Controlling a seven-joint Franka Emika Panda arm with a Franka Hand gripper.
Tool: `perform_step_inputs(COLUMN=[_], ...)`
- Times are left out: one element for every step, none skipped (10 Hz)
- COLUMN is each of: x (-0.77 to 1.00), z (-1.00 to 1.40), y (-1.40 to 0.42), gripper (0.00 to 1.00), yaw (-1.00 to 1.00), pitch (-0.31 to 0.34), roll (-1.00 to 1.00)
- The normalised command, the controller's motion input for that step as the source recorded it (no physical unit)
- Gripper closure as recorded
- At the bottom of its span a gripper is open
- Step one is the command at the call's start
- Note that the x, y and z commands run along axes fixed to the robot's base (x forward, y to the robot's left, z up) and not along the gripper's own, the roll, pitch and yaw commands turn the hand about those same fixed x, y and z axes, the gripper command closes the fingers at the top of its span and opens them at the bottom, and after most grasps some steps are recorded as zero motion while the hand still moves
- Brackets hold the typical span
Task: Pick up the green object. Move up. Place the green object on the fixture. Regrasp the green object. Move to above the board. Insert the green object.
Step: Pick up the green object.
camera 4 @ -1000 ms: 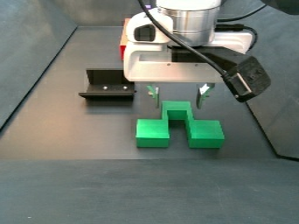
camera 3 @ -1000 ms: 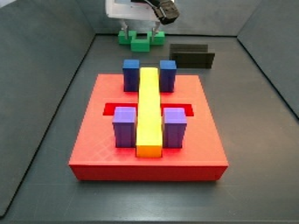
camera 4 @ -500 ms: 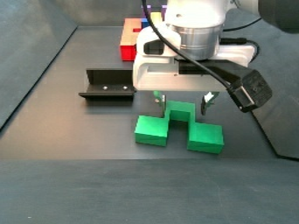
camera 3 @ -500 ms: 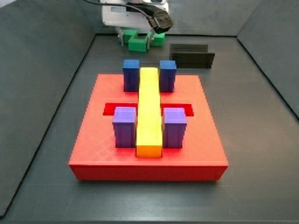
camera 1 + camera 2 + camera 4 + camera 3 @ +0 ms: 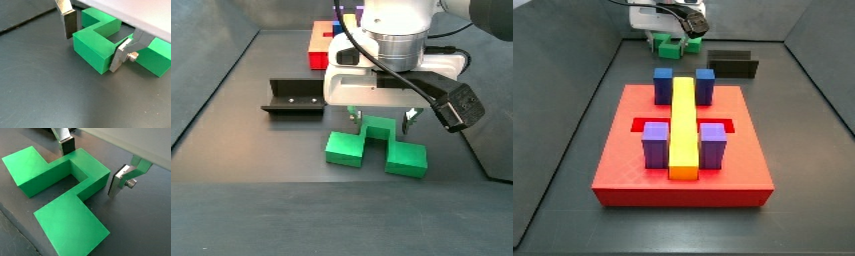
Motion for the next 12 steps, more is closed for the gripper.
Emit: perform_step_inputs(x=[-0.03,-0.01,0.0,0.0,-0.01,-0.01,-0.03,0.0,-0.02,-0.05,-0.06,-0.07], z=[0.0,-0.01,-0.01,0.0,0.0,-0.02,0.0,-0.03,-0.03,-0.02,0.0,0.0], y=[0.0,0.0,0.0,0.0,0.0,0.0,0.0,0.0,0.0,0.0,0.0,0.0], gripper=[0.0,0.0,0.0,0.0,0.0,0.0,0.0,0.0,0.0,0.0,0.0,0.0], yaw=[-0.15,-0.18,-0.21,-0.19,-0.15,-0.17,-0.13,-0.12,-0.12,-0.1,-0.06,0.0], pitch=[0.0,0.0,0.0,0.0,0.0,0.0,0.0,0.0,0.0,0.0,0.0,-0.01], roll=[0.0,0.0,0.0,0.0,0.0,0.0,0.0,0.0,0.0,0.0,0.0,0.0])
